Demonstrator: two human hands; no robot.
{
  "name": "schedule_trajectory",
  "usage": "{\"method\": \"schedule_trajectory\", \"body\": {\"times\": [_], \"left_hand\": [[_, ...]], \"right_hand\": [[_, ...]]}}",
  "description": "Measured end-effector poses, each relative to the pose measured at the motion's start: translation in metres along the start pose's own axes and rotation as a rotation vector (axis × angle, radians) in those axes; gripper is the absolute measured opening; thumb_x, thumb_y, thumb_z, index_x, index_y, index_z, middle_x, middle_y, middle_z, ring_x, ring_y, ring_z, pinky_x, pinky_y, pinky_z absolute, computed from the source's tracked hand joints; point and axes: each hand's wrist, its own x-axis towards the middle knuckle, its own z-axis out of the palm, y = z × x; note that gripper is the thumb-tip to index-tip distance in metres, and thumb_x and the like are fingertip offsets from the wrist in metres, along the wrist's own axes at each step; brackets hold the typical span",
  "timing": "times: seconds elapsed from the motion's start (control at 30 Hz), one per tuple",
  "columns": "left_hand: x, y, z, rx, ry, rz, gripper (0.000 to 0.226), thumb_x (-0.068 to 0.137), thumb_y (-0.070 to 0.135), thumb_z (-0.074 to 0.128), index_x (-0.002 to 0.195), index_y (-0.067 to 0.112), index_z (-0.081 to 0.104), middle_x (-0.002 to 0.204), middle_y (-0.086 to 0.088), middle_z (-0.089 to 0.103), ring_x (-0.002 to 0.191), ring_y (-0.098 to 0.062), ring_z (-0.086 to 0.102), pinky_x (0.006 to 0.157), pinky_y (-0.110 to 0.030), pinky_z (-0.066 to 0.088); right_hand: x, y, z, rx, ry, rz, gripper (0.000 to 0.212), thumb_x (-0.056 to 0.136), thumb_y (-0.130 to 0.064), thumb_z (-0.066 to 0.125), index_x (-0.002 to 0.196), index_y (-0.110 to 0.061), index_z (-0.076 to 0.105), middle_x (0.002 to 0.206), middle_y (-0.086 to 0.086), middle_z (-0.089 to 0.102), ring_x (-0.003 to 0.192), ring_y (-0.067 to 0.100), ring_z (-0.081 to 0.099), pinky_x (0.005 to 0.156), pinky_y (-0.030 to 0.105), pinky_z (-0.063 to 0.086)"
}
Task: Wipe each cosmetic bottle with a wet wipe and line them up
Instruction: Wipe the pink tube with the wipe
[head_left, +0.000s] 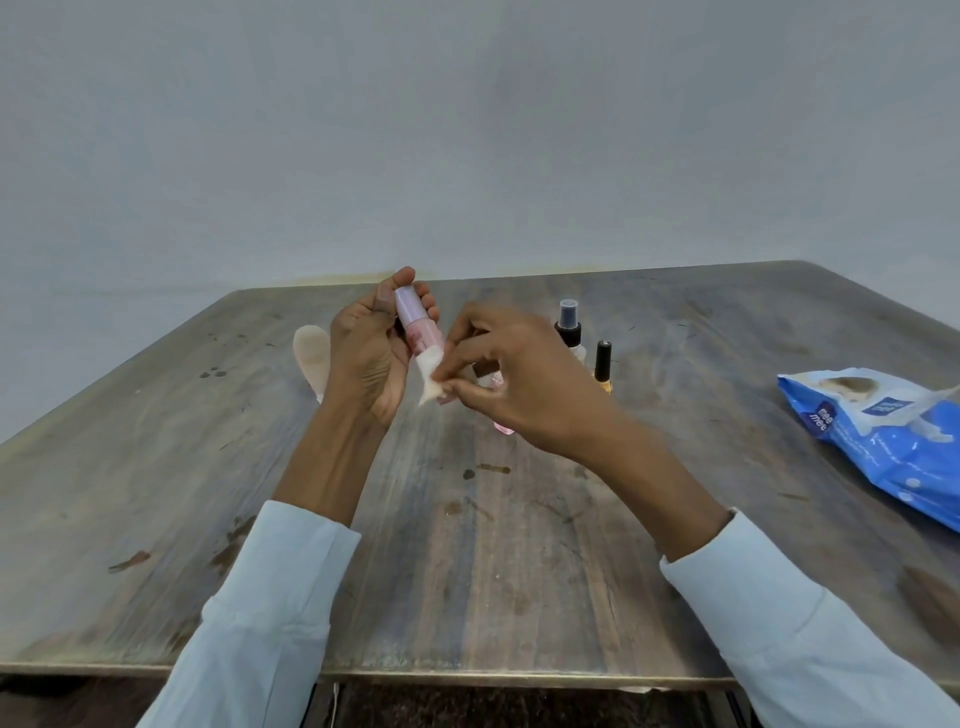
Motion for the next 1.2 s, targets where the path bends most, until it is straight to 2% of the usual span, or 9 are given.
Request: {"method": "schedule_trajectory", "body": {"times": [0.13,0.23,0.3,0.37,0.57,0.77,0.9,1.1,1.2], "left_hand": [[0.000,-0.001,-0.001,0.011,-0.067,-0.028,0.027,0.114,0.006,0.041,0.114,0.006,0.068,0.101,-0.010,0.073,0.089,-0.019,0.071,0.090,-0.034,0.063],[-0.006,-0.004,0.003,0.084,-0.227,-0.068,0.021,0.109,0.013,0.050,0.117,0.008,0.069,0.111,-0.010,0.073,0.101,-0.021,0.073,0.102,-0.043,0.059],[-0.007,-0.005,0.006,0.091,-0.277,-0.070,0.023,0.102,0.018,0.058,0.119,0.008,0.069,0.112,-0.010,0.074,0.103,-0.022,0.073,0.100,-0.042,0.059],[-0.006,-0.005,0.007,0.045,-0.236,-0.062,0.021,0.104,0.013,0.056,0.119,0.007,0.069,0.106,-0.007,0.076,0.099,-0.019,0.073,0.096,-0.037,0.061],[0.002,-0.001,-0.001,-0.056,0.011,-0.028,0.030,0.112,0.001,0.040,0.116,0.005,0.070,0.098,-0.010,0.074,0.089,-0.021,0.070,0.086,-0.031,0.061],[-0.008,-0.003,0.009,0.015,-0.066,-0.051,0.029,0.112,0.001,0.042,0.114,0.002,0.071,0.106,-0.008,0.075,0.093,-0.018,0.073,0.085,-0.030,0.063],[-0.010,-0.008,0.013,0.097,-0.079,-0.030,0.021,0.109,0.002,0.050,0.108,-0.003,0.071,0.120,-0.003,0.076,0.102,-0.013,0.073,0.079,-0.028,0.063],[-0.003,-0.006,0.001,0.079,0.055,0.030,0.022,0.108,0.017,0.058,0.112,0.002,0.073,0.096,-0.011,0.075,0.085,-0.022,0.075,0.082,-0.035,0.065],[-0.004,-0.006,0.003,0.093,0.044,0.016,0.021,0.104,0.018,0.063,0.112,0.001,0.073,0.107,-0.014,0.074,0.085,-0.022,0.075,0.079,-0.034,0.065]], "right_hand": [[-0.001,0.001,-0.006,0.091,-0.016,0.039,0.011,0.087,-0.015,0.087,0.097,-0.018,0.086,0.101,-0.008,0.068,0.091,0.006,0.065,0.078,0.022,0.056],[0.000,0.002,-0.005,0.060,0.124,0.020,0.010,0.090,-0.015,0.085,0.100,-0.015,0.085,0.100,-0.003,0.065,0.093,0.004,0.063,0.078,0.025,0.056],[0.001,0.003,-0.004,0.036,0.231,0.022,0.012,0.092,-0.014,0.084,0.104,-0.013,0.084,0.102,-0.002,0.064,0.095,0.007,0.065,0.080,0.031,0.060],[0.001,0.003,-0.004,0.045,0.247,0.019,0.013,0.091,-0.012,0.084,0.104,-0.012,0.084,0.102,-0.002,0.064,0.096,0.009,0.067,0.081,0.035,0.062],[0.000,0.002,-0.009,0.082,-0.090,0.089,0.010,0.086,-0.015,0.090,0.094,-0.019,0.086,0.097,-0.006,0.067,0.083,0.012,0.065,0.075,0.030,0.055],[0.000,0.004,-0.008,0.104,0.092,0.115,0.009,0.087,-0.019,0.088,0.096,-0.019,0.085,0.097,-0.005,0.067,0.086,0.012,0.066,0.078,0.038,0.058],[0.002,0.007,-0.007,0.074,0.231,0.140,0.008,0.091,-0.016,0.083,0.099,-0.017,0.083,0.096,-0.010,0.060,0.087,0.006,0.065,0.079,0.033,0.060],[0.000,0.007,-0.017,0.099,-0.107,0.211,0.011,0.085,-0.021,0.089,0.095,-0.022,0.085,0.102,-0.007,0.070,0.090,0.011,0.068,0.081,0.036,0.058],[0.000,0.006,-0.015,0.105,-0.071,0.204,0.010,0.085,-0.020,0.089,0.094,-0.022,0.086,0.099,-0.007,0.070,0.088,0.011,0.068,0.081,0.036,0.059]]}}
